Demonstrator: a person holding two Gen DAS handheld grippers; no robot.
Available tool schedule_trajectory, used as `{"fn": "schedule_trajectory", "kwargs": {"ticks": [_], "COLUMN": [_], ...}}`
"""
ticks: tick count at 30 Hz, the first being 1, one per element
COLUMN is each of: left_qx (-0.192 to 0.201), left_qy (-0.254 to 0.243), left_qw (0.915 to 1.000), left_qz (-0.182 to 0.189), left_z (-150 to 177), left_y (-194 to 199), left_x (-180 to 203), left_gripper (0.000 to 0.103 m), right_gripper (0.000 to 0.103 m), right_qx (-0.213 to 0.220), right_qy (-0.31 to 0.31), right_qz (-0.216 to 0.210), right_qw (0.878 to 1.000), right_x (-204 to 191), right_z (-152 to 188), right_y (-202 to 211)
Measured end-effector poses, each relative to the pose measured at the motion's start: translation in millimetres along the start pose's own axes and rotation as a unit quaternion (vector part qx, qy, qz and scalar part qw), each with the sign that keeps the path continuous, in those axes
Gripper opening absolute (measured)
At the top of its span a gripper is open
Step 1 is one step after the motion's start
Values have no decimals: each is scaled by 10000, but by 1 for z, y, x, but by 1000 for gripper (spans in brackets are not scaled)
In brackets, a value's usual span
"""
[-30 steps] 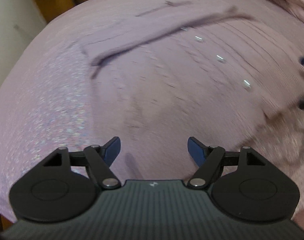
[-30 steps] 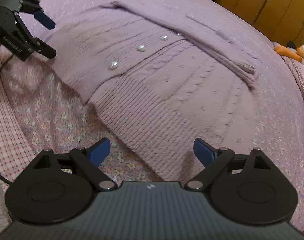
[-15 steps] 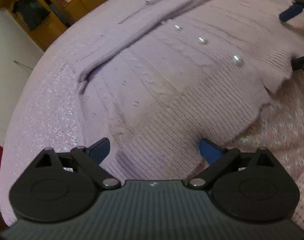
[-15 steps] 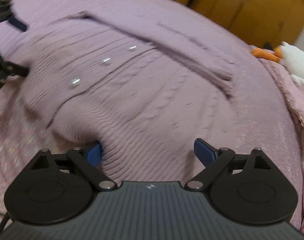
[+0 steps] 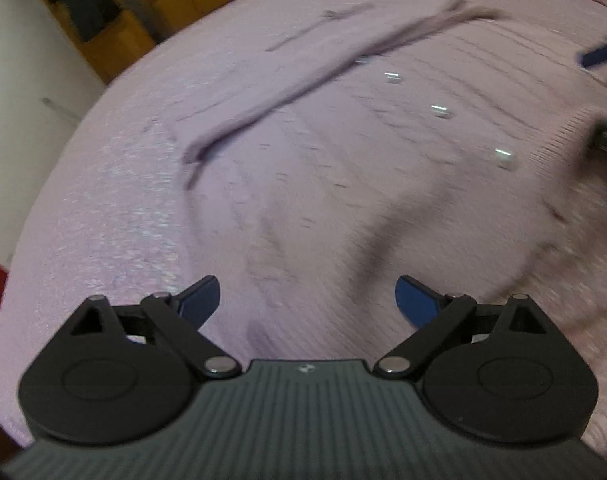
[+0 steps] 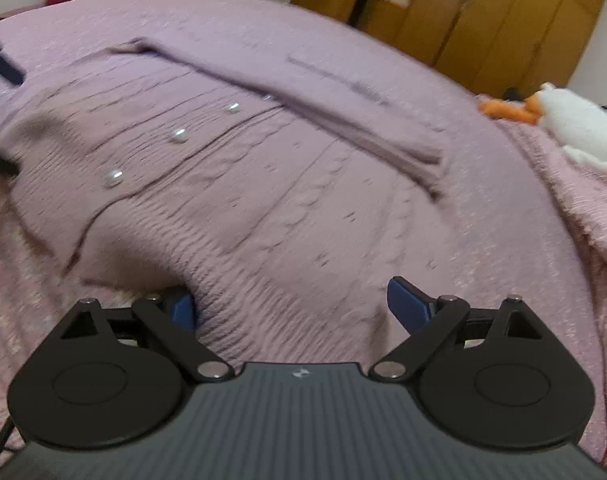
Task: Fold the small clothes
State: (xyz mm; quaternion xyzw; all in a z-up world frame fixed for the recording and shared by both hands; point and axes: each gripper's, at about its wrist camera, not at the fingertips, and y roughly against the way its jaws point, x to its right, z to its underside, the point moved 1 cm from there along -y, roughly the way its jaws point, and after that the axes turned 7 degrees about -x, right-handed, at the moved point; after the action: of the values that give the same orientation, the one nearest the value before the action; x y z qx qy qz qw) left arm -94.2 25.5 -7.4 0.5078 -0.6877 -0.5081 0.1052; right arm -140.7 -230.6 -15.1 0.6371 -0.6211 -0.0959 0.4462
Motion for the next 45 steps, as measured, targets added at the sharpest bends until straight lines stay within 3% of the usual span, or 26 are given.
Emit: {"fn": "schedule_trajectory", "kwargs": {"ticks": [4, 8, 14, 17, 20, 23, 25, 26, 28, 33, 39, 45], "left_qx": [-55, -256, 8, 217, 267, 378, 392, 384, 493, 802, 1343, 1646], "left_qy": [-377, -563, -116, 170, 346, 399, 579, 735, 844, 1170, 1338, 1537], "left_qw": [9990, 9981, 9998, 9979, 9972, 9977, 9974, 9952, 9931, 9865, 9801, 9742], "left_qz": [247, -83, -172, -586, -610, -385, 187, 514, 654, 821, 593, 171], "left_z": [6, 13, 9, 1, -7, -12, -14, -12, -13, -28, -74, -127], "left_y": [-5, -16, -14, -12, -18, -18, -16, -16, -13, 4, 9, -3], "left_x": [22, 30, 15, 10, 2, 4, -2, -6, -10, -22, -43, -70], "left_gripper": [96, 102, 103, 103, 101, 84, 49, 41, 16, 14, 13, 13], "right_gripper": [94, 94, 91, 87, 75, 52, 28, 24, 13, 11, 11, 11], "right_qx": [199, 217, 112, 63, 34, 74, 85, 93, 161, 554, 1000, 1242], "right_qy": [-590, -898, -914, -977, -966, -1021, -1058, -1072, -1031, -1125, -1176, -1244], "right_qz": [137, -19, -62, -110, -176, -317, -395, -416, -392, -215, 1, 274], "right_qw": [9980, 9957, 9957, 9951, 9952, 9942, 9936, 9933, 9938, 9919, 9880, 9841], "right_x": [15, 26, 27, 25, 24, 25, 24, 23, 21, 28, 50, 73], "right_z": [-8, -11, -7, -6, -7, -10, -14, -16, -23, -44, -91, -154], "right_y": [0, 1, 1, 0, -3, -3, -3, -2, 1, 14, 9, -27]}}
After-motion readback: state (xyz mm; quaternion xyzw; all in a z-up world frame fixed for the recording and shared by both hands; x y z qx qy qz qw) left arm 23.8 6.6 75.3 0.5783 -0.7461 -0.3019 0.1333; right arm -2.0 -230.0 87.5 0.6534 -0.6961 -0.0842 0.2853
